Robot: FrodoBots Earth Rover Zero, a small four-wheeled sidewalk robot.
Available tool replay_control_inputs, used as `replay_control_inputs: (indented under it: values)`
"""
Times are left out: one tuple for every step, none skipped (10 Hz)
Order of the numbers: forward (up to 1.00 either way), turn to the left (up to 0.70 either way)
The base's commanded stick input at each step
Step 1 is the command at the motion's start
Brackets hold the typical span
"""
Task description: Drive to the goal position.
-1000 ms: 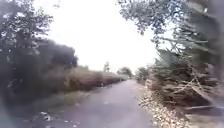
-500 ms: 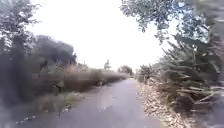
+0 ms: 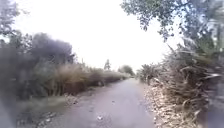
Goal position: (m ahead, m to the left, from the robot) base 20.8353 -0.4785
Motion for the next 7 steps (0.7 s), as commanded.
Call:
replay_control_inputs:
  values:
    - [0.85,0.0]
    - [0.85,0.0]
    - [0.85,0.0]
    - [0.85,0.0]
    - [0.85,-0.01]
    - [0.85,-0.14]
    - [0.85,-0.27]
